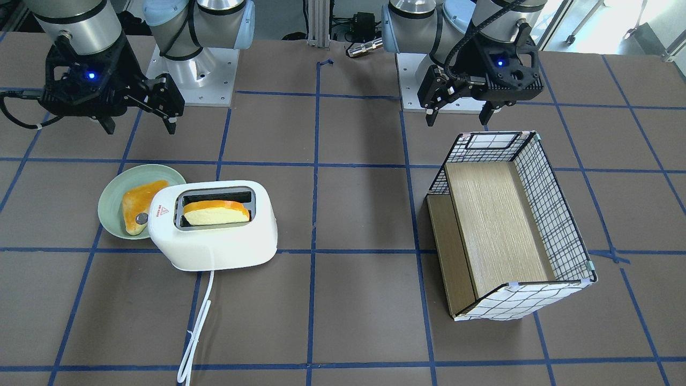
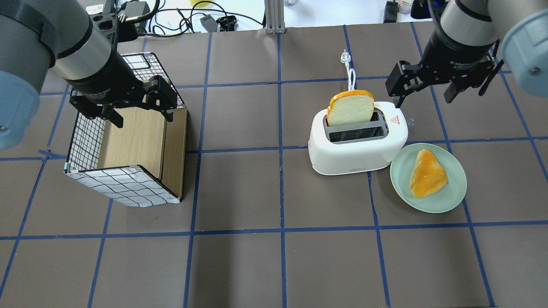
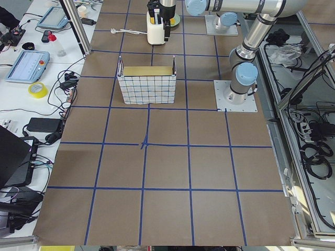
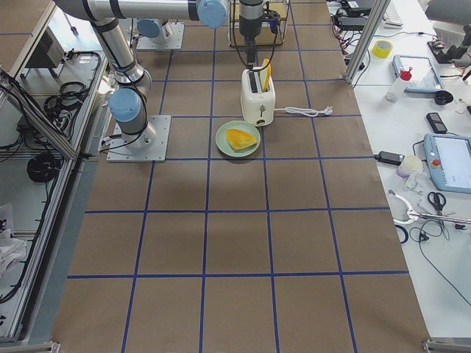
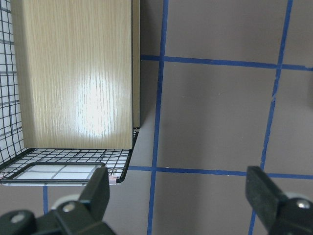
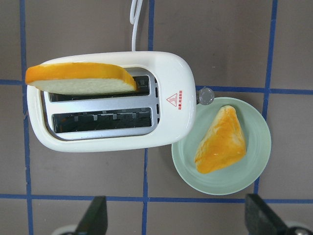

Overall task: Press toaster with right arm
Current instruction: 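Move the right gripper past the toaster toward its side lever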

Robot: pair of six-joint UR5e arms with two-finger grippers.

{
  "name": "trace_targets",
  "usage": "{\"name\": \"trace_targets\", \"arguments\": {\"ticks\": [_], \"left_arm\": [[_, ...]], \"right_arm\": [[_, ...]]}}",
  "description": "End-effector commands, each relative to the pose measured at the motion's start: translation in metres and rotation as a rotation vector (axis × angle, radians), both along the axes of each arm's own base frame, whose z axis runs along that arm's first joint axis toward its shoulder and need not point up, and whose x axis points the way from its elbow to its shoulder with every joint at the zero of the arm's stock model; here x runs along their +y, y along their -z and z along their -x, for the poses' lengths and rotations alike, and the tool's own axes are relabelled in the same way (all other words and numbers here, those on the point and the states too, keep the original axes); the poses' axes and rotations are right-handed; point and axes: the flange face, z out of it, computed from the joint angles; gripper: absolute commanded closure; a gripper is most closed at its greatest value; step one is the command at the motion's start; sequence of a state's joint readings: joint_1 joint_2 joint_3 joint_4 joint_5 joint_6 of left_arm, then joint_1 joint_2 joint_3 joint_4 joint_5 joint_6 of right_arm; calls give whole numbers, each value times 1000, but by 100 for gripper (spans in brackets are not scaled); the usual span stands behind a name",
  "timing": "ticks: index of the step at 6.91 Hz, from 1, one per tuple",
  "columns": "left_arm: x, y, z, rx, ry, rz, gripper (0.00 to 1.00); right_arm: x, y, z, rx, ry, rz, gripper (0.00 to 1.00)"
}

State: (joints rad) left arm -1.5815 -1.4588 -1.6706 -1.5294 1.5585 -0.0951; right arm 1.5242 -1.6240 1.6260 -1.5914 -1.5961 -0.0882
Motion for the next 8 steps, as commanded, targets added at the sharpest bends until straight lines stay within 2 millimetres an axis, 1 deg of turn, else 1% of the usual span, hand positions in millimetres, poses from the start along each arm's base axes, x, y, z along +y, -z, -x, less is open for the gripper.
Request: {"name": "trace_targets", "arguments": {"ticks": [1,2,3,4,5,6,7,8], "left_arm": [[0,0,0,0,0,0,0],[0,0,0,0,0,0,0],[0,0,0,0,0,0,0],[0,1,0,0,0,-1,0],[0,1,0,0,0,-1,0],[0,1,0,0,0,-1,0],[0,1,0,0,0,-1,0],[0,1,0,0,0,-1,0]], "right_arm": [[-3,0,12,-8,23,0,0],[-3,0,13,-11,24,0,2],[-4,0,14,-10,17,2,12],[-4,1,18,-14,35,-1,39],[-6,1,25,-15,44,-2,62],[-6,1,29,-16,49,-5,89],[-6,1,31,-17,46,-8,100],[-9,1,47,-18,54,-7,100]]}}
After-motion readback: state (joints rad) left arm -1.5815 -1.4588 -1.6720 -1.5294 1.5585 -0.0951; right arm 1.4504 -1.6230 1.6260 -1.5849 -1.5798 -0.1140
